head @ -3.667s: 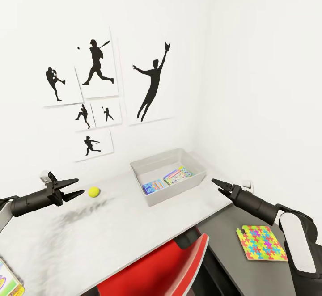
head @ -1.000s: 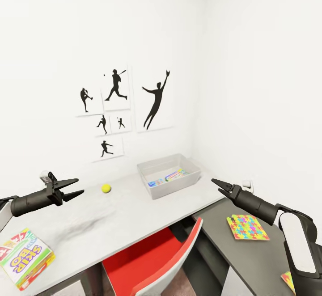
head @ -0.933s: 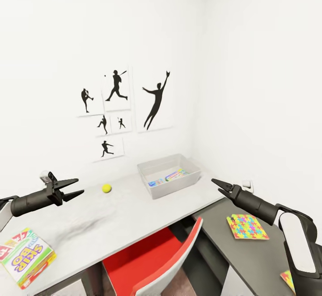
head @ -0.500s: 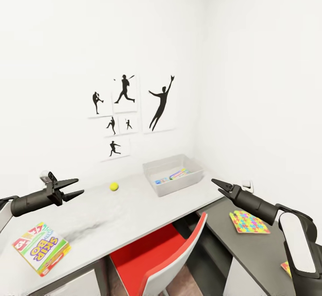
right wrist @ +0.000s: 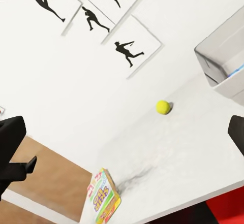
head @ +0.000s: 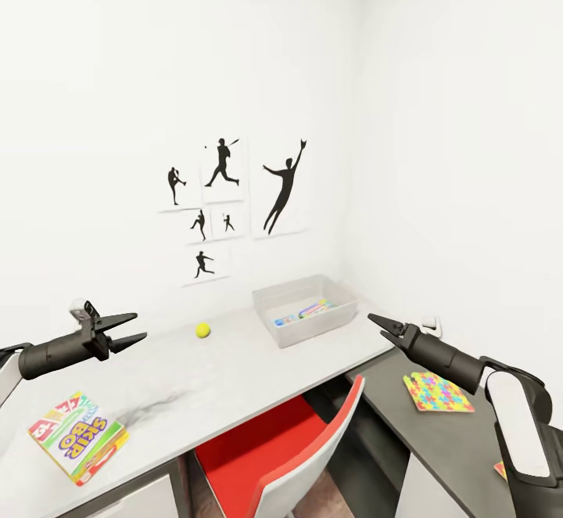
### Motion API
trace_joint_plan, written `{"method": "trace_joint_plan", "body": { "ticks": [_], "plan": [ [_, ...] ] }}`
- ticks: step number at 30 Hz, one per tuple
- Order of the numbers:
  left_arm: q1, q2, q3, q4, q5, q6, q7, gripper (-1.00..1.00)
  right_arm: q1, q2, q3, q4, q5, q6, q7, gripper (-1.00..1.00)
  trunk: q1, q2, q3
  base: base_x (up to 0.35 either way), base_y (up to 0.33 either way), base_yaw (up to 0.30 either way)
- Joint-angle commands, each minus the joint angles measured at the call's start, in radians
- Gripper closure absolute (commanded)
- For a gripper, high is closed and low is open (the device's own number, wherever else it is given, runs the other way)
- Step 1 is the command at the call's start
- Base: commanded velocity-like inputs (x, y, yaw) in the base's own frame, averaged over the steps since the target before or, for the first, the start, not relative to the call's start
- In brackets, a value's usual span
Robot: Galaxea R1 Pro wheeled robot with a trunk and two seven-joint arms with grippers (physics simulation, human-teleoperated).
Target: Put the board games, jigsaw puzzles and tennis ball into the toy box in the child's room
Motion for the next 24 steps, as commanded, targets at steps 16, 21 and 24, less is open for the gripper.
{"method": "trace_joint_plan", "body": {
  "ticks": [16,21,24],
  "plan": [
    [0.000,0.000,0.002,0.009,0.000,0.005,-0.001,-1.00,-0.001,-0.001,0.074,-0.001,0.014,0.004,-0.036,-1.00,0.000,-0.001,0.003,-0.062,0.070,0.046],
    [0.000,0.000,0.003,0.018,0.001,0.005,-0.001,-1.00,-0.001,-0.001,0.076,0.000,0.014,0.005,-0.060,-1.00,0.000,-0.001,0.003,-0.023,0.014,0.262],
    [0.000,0.000,0.003,0.019,0.000,0.005,-0.001,-1.00,-0.001,0.000,0.078,0.000,0.014,0.005,-0.074,-1.00,0.000,-0.001,0.002,-0.141,0.087,0.267]
  ]
}}
